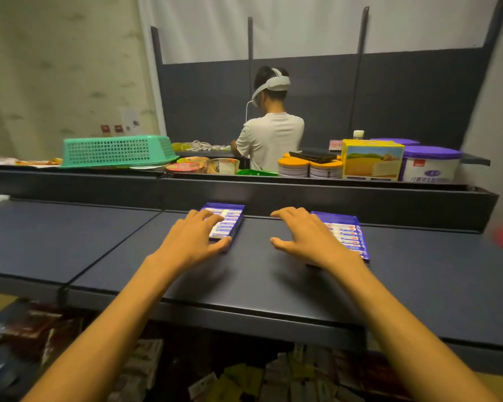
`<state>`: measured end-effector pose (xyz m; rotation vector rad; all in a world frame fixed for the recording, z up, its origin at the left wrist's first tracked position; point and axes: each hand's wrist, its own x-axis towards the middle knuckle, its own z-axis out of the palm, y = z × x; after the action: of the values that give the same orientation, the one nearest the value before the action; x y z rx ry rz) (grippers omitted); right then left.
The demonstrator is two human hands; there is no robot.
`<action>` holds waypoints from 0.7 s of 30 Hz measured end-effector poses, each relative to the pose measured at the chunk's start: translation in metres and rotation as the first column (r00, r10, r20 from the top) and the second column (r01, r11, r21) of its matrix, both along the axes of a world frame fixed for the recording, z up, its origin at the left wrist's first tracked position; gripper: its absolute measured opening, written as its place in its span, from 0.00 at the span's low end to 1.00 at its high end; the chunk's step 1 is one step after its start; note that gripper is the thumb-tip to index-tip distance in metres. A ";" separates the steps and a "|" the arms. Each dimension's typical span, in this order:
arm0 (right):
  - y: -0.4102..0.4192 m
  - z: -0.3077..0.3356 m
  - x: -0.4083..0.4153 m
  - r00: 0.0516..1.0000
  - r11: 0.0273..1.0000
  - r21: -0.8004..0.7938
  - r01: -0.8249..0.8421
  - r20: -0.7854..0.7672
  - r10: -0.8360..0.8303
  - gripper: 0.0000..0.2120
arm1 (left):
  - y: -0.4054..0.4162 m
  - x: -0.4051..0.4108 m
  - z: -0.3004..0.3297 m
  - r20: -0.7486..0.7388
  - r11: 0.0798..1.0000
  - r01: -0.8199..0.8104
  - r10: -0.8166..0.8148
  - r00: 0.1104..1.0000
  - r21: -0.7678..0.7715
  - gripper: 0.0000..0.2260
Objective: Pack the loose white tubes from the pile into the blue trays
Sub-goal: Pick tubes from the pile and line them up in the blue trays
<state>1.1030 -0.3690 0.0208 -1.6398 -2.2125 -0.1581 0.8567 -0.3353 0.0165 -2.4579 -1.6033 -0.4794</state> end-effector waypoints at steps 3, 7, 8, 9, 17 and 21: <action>0.009 0.001 -0.049 0.998 0.999 0.000 -0.039 0.040 0.039 0.28 | -0.006 -0.051 -0.005 0.001 0.999 -0.046 0.046 0.999 0.007 0.27; 0.022 -0.004 -0.139 0.990 0.991 -0.006 -0.135 0.045 0.135 0.27 | -0.017 -0.142 -0.006 -0.021 0.991 -0.132 0.133 0.991 0.024 0.26; 0.025 -0.005 -0.166 0.986 0.986 -0.005 -0.164 0.037 0.164 0.26 | -0.020 -0.168 -0.006 -0.021 0.988 -0.155 0.155 0.988 0.020 0.27; 0.028 -0.007 -0.195 0.981 0.982 -0.009 -0.190 0.035 0.190 0.27 | -0.024 -0.197 -0.007 -0.019 0.984 -0.176 0.176 0.984 0.016 0.27; 0.048 -0.015 -0.414 0.948 0.951 -0.060 -0.304 0.077 0.308 0.28 | -0.047 -0.410 -0.013 -0.026 0.952 -0.308 0.307 0.951 -0.008 0.27; 0.062 -0.010 -0.501 0.931 0.934 -0.048 -0.355 0.079 0.357 0.28 | -0.048 -0.496 -0.010 -0.002 0.925 -0.380 0.380 0.925 -0.008 0.27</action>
<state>0.6018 -0.3069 0.0110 -1.2369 -2.5479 -0.0948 0.3611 -0.3837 0.0070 -2.0702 -2.0199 -0.4087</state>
